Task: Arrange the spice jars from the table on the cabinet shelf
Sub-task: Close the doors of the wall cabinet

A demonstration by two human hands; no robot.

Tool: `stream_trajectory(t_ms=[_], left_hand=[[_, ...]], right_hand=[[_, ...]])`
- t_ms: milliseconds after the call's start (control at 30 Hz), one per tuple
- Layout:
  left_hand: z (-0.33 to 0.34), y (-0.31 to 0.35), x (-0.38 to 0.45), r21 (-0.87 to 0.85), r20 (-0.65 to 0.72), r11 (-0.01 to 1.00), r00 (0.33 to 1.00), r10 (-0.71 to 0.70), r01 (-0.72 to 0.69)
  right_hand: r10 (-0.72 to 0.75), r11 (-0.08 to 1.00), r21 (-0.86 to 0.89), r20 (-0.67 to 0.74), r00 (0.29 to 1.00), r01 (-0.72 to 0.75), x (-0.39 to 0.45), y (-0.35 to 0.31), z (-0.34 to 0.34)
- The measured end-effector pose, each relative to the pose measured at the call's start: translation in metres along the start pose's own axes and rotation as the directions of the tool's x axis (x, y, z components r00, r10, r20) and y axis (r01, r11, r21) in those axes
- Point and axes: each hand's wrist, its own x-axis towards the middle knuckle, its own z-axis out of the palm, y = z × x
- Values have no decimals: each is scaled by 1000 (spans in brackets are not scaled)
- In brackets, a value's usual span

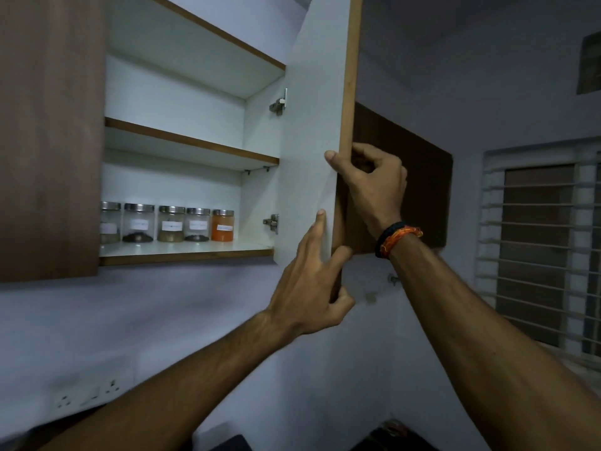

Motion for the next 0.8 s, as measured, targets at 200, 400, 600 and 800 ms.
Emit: stream_trajectory(t_ms=[200, 400, 600, 800], left_hand=[[-50, -31, -32, -25, -43, 997, 996, -75, 74], [-102, -66, -64, -13, -54, 987, 985, -161, 161], [-135, -102, -83, 91, -57, 960, 964, -259, 264], [-151, -133, -95, 215, 1, 902, 924, -383, 374]], right_hand=[[-105, 994, -6, 68, 992, 106, -12, -35, 62], [-161, 986, -15, 198, 967, 167, -33, -55, 120], [-204, 971, -62, 281, 938, 230, -52, -67, 176], [-202, 979, 45, 403, 893, 201, -64, -66, 229]])
